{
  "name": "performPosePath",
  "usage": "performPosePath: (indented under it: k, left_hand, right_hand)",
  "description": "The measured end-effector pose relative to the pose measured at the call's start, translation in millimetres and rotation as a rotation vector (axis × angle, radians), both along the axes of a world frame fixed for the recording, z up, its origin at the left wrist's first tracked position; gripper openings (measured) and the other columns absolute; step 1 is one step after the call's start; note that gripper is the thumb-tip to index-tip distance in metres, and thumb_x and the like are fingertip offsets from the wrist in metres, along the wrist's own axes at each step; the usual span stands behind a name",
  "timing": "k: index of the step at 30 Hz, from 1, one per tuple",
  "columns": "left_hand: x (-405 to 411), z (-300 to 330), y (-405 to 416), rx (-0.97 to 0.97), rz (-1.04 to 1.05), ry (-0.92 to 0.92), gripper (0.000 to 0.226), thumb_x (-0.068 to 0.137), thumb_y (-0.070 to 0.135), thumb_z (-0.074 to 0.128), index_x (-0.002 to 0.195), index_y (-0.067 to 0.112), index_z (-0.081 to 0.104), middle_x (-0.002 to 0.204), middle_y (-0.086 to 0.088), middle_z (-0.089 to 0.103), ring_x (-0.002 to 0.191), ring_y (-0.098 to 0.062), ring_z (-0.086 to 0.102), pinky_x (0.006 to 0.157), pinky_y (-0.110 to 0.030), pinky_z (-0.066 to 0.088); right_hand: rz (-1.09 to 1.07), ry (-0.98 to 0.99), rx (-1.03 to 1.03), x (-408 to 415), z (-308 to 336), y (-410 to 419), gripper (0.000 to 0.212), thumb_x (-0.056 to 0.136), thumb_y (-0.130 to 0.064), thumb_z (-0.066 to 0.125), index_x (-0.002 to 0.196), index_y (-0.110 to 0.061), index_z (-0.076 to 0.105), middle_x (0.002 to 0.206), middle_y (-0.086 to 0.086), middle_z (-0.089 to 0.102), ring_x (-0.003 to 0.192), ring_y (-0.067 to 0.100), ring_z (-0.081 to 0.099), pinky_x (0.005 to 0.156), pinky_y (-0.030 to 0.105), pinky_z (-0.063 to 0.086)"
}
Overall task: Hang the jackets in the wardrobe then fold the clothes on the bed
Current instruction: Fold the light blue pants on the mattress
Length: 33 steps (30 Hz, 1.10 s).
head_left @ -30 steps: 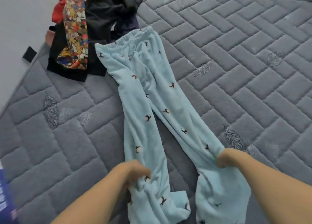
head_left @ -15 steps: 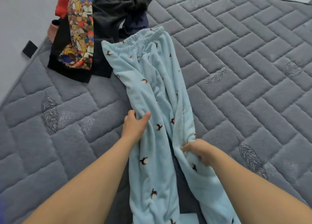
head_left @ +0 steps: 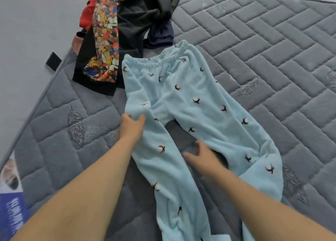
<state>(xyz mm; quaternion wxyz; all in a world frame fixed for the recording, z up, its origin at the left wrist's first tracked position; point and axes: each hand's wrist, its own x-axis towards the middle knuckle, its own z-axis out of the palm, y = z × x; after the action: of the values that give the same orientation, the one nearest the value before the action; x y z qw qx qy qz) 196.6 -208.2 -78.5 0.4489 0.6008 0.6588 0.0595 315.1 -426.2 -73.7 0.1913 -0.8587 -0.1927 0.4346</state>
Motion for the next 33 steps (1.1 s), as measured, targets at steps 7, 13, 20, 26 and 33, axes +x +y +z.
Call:
performPosePath:
  k: [7, 13, 20, 26, 33]
  left_hand:
    - [-1, -6, 34, -0.246, -0.045, -0.184, 0.024, 0.092, 0.020, 0.044, 0.105, 0.008, 0.060, 0.112, -0.015, 0.064, 0.089, -0.028, 0.062, 0.072, -0.035, 0.053]
    - [-118, -23, 53, -0.255, 0.416, -0.004, 0.040, 0.098, 0.023, 0.043, 0.133, 0.004, 0.049, 0.120, -0.020, 0.059, 0.106, -0.035, 0.059, 0.081, -0.040, 0.049]
    - [-113, -9, 33, -0.493, -0.054, 0.087, 0.039, 0.087, 0.041, 0.065, 0.112, 0.012, 0.055, 0.098, -0.007, 0.062, 0.078, -0.024, 0.059, 0.074, -0.039, 0.047]
    - [-124, -20, 34, -0.386, 0.338, -0.299, 0.036, 0.091, 0.007, 0.038, 0.115, 0.003, 0.064, 0.114, -0.020, 0.068, 0.100, -0.033, 0.065, 0.092, -0.049, 0.053]
    - [-162, -22, 5, -0.679, 0.183, -0.170, 0.026, 0.090, 0.022, 0.063, 0.111, 0.008, 0.069, 0.098, -0.012, 0.075, 0.094, -0.031, 0.071, 0.086, -0.044, 0.057]
  right_hand:
    - [0.255, -0.146, -0.013, -95, -24, 27, 0.023, 0.081, -0.024, 0.049, 0.103, -0.020, 0.044, 0.098, 0.000, 0.062, 0.090, 0.027, 0.061, 0.065, 0.032, 0.039]
    - [0.801, -0.109, 0.253, -131, -4, 24, 0.034, 0.082, -0.040, 0.049, 0.113, -0.029, 0.042, 0.103, 0.000, 0.064, 0.094, 0.030, 0.060, 0.072, 0.035, 0.044]
    - [0.787, 0.528, -0.319, -173, -10, 63, 0.038, 0.086, -0.037, 0.056, 0.112, -0.011, 0.063, 0.095, 0.008, 0.066, 0.087, 0.025, 0.065, 0.079, 0.034, 0.054]
    - [0.096, -0.054, -0.144, -114, -30, 87, 0.056, 0.085, -0.048, 0.050, 0.131, -0.017, 0.041, 0.133, 0.008, 0.043, 0.120, 0.029, 0.042, 0.093, 0.042, 0.040]
    - [-0.198, 0.538, 0.052, -106, -42, 116, 0.027, 0.084, -0.021, 0.067, 0.109, -0.011, 0.064, 0.111, 0.012, 0.070, 0.094, 0.027, 0.069, 0.086, 0.043, 0.057]
